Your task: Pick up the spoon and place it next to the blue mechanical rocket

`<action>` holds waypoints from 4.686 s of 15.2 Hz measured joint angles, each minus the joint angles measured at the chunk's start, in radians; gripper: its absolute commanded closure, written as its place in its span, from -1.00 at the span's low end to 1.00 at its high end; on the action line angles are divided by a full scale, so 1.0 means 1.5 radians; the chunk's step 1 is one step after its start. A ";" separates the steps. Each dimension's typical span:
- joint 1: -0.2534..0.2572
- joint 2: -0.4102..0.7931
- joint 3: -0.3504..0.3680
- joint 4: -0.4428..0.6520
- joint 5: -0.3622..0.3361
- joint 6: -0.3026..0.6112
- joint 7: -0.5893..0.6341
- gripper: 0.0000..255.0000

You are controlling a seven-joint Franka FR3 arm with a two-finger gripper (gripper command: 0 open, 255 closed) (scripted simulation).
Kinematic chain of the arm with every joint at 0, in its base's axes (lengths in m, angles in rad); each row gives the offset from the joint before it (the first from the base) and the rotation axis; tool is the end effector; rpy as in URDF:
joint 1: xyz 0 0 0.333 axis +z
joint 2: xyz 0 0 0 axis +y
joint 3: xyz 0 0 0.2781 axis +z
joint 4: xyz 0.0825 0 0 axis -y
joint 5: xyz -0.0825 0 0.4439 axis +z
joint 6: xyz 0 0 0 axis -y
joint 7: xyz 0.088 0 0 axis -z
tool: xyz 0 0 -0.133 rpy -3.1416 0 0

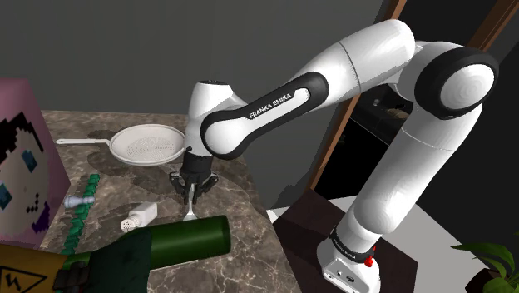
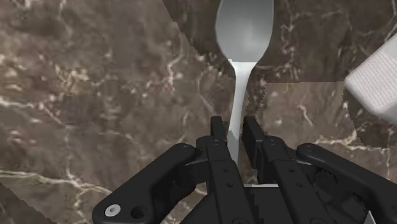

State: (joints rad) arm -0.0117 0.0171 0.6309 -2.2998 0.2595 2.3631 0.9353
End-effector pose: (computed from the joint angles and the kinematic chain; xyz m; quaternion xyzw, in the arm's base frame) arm 0.4544 0.3346 0.2428 -0.9643 0.2448 0.0516 0.0868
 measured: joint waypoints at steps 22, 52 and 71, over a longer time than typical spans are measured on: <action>-0.004 -0.094 -0.013 0.080 0.038 -0.159 -0.007 1.00; -0.016 -0.129 -0.039 0.317 0.027 -0.424 0.035 1.00; 0.093 -0.300 0.088 0.224 0.142 -0.410 0.239 1.00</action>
State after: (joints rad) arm 0.1272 -0.4322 0.7636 -1.9635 0.4728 1.7478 1.2930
